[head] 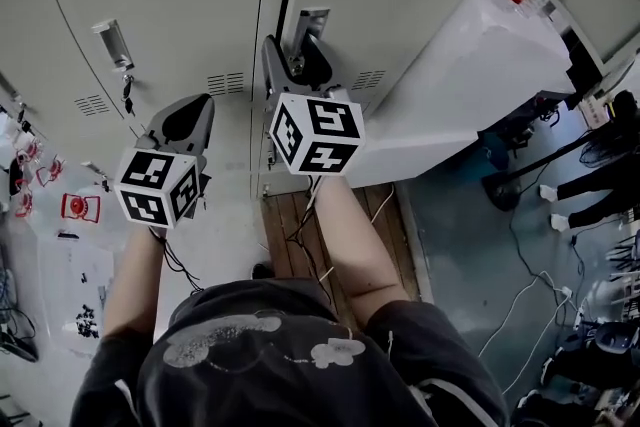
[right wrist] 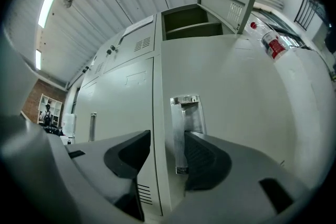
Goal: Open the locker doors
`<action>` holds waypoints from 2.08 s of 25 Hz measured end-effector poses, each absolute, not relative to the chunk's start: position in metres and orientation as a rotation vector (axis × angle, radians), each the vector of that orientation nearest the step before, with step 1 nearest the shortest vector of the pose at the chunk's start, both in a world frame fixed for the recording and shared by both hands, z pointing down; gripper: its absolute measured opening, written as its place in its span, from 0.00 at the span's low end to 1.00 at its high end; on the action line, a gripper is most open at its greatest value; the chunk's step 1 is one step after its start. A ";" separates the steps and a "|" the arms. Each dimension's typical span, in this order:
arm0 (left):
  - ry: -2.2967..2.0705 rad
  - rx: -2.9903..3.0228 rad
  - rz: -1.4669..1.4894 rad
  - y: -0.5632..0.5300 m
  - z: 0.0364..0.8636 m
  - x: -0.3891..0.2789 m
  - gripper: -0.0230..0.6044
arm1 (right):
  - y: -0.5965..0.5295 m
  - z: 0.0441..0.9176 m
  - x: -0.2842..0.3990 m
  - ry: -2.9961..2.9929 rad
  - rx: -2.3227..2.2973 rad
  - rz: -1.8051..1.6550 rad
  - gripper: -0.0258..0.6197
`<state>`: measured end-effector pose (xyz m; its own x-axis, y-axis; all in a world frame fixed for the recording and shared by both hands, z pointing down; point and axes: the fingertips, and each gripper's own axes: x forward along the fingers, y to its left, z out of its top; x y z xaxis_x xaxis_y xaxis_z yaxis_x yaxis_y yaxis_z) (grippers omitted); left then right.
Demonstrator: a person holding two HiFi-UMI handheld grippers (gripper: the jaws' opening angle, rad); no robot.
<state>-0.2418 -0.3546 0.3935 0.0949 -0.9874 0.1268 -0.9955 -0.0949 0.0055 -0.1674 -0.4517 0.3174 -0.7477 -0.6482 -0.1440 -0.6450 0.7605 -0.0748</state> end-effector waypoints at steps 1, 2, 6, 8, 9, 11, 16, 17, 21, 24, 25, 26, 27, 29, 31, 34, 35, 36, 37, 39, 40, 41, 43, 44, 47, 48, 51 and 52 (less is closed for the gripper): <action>-2.044 2.262 0.140 -0.353 0.393 -0.240 0.05 | -0.451 0.317 -0.165 2.785 -1.058 -0.034 0.38; -2.038 2.268 0.141 -0.352 0.393 -0.239 0.05 | -0.450 0.318 -0.161 2.777 -1.088 -0.030 0.36; -2.018 2.288 0.143 -0.345 0.390 -0.235 0.05 | -0.449 0.319 -0.150 2.757 -1.194 -0.009 0.26; -2.011 2.295 0.143 -0.341 0.389 -0.235 0.05 | -0.447 0.319 -0.147 2.756 -1.202 -0.027 0.25; -2.007 2.298 0.143 -0.340 0.389 -0.234 0.05 | -0.446 0.318 -0.146 2.757 -1.201 -0.031 0.25; -1.995 2.306 0.145 -0.337 0.389 -0.232 0.05 | -0.442 0.318 -0.141 2.760 -1.195 -0.034 0.25; -1.955 2.338 0.157 -0.330 0.390 -0.222 0.05 | -0.431 0.318 -0.129 2.767 -1.181 -0.022 0.25; -1.948 2.345 0.158 -0.328 0.389 -0.220 0.05 | -0.429 0.318 -0.126 2.771 -1.179 -0.018 0.25; -1.920 2.371 0.163 -0.323 0.389 -0.213 0.05 | -0.421 0.317 -0.115 2.778 -1.187 0.004 0.25; -1.901 2.389 0.166 -0.319 0.388 -0.207 0.05 | -0.415 0.317 -0.106 2.768 -1.229 0.036 0.26; -1.895 2.395 0.166 -0.317 0.387 -0.205 0.05 | -0.413 0.316 -0.103 2.762 -1.248 0.051 0.26; -1.889 2.401 0.165 -0.316 0.387 -0.203 0.05 | -0.411 0.316 -0.099 2.756 -1.264 0.063 0.28; -1.883 2.406 0.165 -0.315 0.386 -0.201 0.05 | -0.409 0.316 -0.095 2.751 -1.275 0.069 0.28; -1.870 2.419 0.165 -0.312 0.386 -0.196 0.05 | -0.405 0.316 -0.088 2.740 -1.292 0.069 0.29; -1.851 2.434 0.164 -0.310 0.386 -0.190 0.05 | -0.400 0.316 -0.079 2.730 -1.320 0.093 0.30; -1.821 2.457 0.164 -0.307 0.386 -0.180 0.05 | -0.392 0.315 -0.066 2.718 -1.375 0.155 0.29; -1.811 2.465 0.162 -0.306 0.386 -0.176 0.05 | -0.389 0.315 -0.062 2.713 -1.388 0.163 0.29; -1.801 2.473 0.160 -0.305 0.386 -0.173 0.05 | -0.387 0.315 -0.058 2.709 -1.397 0.165 0.28; -1.792 2.479 0.158 -0.304 0.385 -0.170 0.05 | -0.384 0.315 -0.055 2.705 -1.405 0.166 0.27; -1.772 2.490 0.153 -0.303 0.385 -0.164 0.05 | -0.379 0.314 -0.048 2.694 -1.426 0.181 0.24; -1.761 2.496 0.150 -0.302 0.385 -0.160 0.05 | -0.377 0.314 -0.044 2.687 -1.439 0.192 0.23; -1.749 2.502 0.148 -0.302 0.386 -0.157 0.05 | -0.375 0.313 -0.040 2.679 -1.452 0.200 0.22; -1.723 2.515 0.148 -0.301 0.387 -0.151 0.05 | -0.372 0.314 -0.032 2.667 -1.472 0.204 0.21; -1.711 2.521 0.148 -0.301 0.388 -0.148 0.05 | -0.371 0.314 -0.028 2.663 -1.480 0.203 0.20; -1.679 2.539 0.144 -0.302 0.390 -0.140 0.05 | -0.368 0.313 -0.017 2.647 -1.505 0.209 0.19; -1.667 2.547 0.143 -0.303 0.390 -0.137 0.05 | -0.367 0.313 -0.013 2.640 -1.514 0.212 0.19; -1.631 2.570 0.145 -0.306 0.391 -0.126 0.05 | -0.365 0.313 -0.003 2.627 -1.531 0.221 0.18; -1.620 2.576 0.144 -0.306 0.392 -0.123 0.05 | -0.364 0.314 -0.001 2.626 -1.533 0.221 0.18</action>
